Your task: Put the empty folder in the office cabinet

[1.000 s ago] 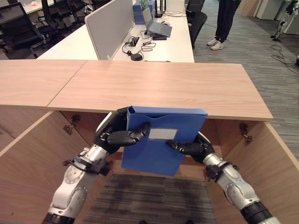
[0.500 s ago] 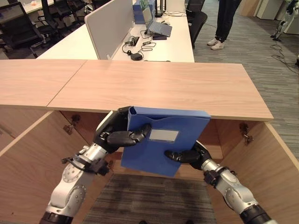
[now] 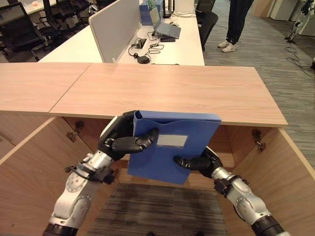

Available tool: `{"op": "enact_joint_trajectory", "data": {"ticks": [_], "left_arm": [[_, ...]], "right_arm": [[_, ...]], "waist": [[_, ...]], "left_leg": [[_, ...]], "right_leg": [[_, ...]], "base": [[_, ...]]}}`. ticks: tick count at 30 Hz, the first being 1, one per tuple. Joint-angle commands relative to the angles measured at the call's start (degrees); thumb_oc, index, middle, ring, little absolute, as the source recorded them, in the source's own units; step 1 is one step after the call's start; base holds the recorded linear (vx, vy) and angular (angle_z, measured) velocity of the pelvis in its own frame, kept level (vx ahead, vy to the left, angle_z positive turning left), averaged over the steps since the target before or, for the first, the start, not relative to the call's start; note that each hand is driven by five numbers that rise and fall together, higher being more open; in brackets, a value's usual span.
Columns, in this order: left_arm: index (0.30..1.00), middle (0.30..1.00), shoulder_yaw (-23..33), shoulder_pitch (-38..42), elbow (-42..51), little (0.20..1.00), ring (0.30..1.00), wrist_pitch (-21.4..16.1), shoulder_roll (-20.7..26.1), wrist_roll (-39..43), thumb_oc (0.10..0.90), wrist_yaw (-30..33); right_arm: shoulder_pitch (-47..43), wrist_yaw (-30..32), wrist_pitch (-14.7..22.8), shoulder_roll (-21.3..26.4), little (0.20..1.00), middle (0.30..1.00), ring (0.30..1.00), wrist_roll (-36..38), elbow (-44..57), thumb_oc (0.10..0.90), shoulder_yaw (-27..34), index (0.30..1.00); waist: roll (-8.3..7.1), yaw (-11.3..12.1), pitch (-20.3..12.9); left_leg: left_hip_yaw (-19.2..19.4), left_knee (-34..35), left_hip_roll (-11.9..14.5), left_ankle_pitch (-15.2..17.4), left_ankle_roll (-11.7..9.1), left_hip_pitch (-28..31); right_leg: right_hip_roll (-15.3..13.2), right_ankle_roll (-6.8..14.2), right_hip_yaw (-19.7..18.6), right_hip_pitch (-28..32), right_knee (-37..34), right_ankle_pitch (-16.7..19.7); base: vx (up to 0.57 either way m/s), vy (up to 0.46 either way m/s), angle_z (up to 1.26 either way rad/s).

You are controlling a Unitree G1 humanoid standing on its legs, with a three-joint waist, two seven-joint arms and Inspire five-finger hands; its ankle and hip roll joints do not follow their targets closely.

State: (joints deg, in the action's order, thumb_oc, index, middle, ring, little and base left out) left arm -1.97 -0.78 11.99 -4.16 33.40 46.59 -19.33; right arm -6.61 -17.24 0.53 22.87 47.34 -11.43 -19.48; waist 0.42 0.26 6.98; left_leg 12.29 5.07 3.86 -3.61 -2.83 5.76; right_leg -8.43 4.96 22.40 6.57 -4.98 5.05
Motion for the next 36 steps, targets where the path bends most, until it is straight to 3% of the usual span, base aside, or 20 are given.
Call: {"op": "enact_joint_trajectory", "data": {"ticks": [1,15,17,18,19,20,27,36], "left_arm": [[0.300,0.300,1.4,11.5,6.0,0.300,0.300,-9.2,-4.9,5.3,0.400,-0.3],[0.300,0.300,2.1,9.4,5.1,0.300,0.300,-10.1,-7.0,3.9,0.400,1.0],[0.455,0.455,2.3,8.9,4.8,0.455,0.455,-10.2,-7.3,3.6,0.504,1.1],[0.653,0.653,2.5,8.4,4.5,0.653,0.653,-10.3,-7.4,2.9,0.635,1.2],[0.731,0.731,2.5,8.4,4.5,0.731,0.731,-10.3,-7.4,2.9,0.687,1.2],[0.900,0.900,2.7,8.3,4.3,0.900,0.900,-10.4,-7.3,2.5,0.800,1.4],[0.900,0.900,3.8,6.3,2.5,0.900,0.900,-11.0,-7.7,-1.5,0.800,2.9],[0.900,0.900,7.8,-0.2,-6.6,0.900,0.900,-10.1,-6.3,-9.6,0.800,3.7]], "right_arm": [[-7.5,-2.9,5.6,-4.7,0.300,0.300,0.300,5.9,9.9,0.400,-1.1,0.300],[-8.0,-4.6,4.4,-3.5,0.300,0.300,0.300,5.7,14.6,0.400,-3.3,0.300],[-7.6,-5.0,4.1,-3.1,0.300,0.300,0.300,5.4,15.0,0.400,-3.4,0.300],[-7.1,-5.3,3.7,-2.3,0.300,0.300,0.300,4.5,15.3,0.400,-3.4,0.300],[-7.1,-5.3,3.7,-2.2,0.300,0.300,0.300,4.5,15.3,0.400,-3.4,0.300],[-6.8,-5.4,3.6,-1.6,0.300,0.300,0.300,4.0,15.4,0.400,-3.4,0.300],[-3.6,-6.2,2.0,1.7,0.300,0.300,0.300,-0.7,15.6,0.400,-1.6,0.300],[2.4,-7.3,0.7,6.8,0.300,0.300,0.300,-8.2,13.6,0.400,3.8,0.300]], "waist": [[0.01,0.6,-2.4],[-0.23,0.6,-2.2],[-0.26,0.7,-2.2],[-0.31,0.7,-2.1],[-0.29,0.7,-2.1],[-0.35,0.7,-2.1],[-0.62,0.7,-2.0],[-1.03,0.7,-1.7]], "left_leg": [[4.3,-0.1,3.5,2.5,-3.8,2.9],[4.2,-0.1,3.7,2.3,-3.8,2.9],[4.2,-0.1,3.7,2.3,-3.8,2.9],[4.2,-0.1,3.8,2.2,-3.8,2.8],[4.2,-0.1,3.8,2.2,-3.8,2.8],[4.2,-0.1,3.8,2.2,-3.9,2.8],[4.2,-0.1,3.8,2.2,-3.9,2.5],[4.1,-0.1,3.9,2.0,-4.0,2.0]], "right_leg": [[-2.6,4.7,1.2,4.4,1.5,-7.5],[-2.3,4.4,1.1,4.3,1.7,-7.8],[-2.3,4.4,1.1,4.3,1.7,-7.8],[-2.3,4.4,1.2,4.3,1.7,-7.7],[-2.3,4.4,1.2,4.3,1.7,-7.7],[-2.3,4.4,1.2,4.2,1.7,-7.7],[-2.2,4.4,1.3,4.1,1.7,-7.6],[-2.2,4.6,1.5,3.7,1.7,-7.4]], "base": [[0.00,0.000,0.00],[0.00,0.000,0.00],[0.00,0.000,0.00],[0.00,0.000,0.00],[0.00,0.000,0.00],[0.00,0.000,0.00],[0.00,0.000,0.00],[0.00,0.000,0.00]]}}
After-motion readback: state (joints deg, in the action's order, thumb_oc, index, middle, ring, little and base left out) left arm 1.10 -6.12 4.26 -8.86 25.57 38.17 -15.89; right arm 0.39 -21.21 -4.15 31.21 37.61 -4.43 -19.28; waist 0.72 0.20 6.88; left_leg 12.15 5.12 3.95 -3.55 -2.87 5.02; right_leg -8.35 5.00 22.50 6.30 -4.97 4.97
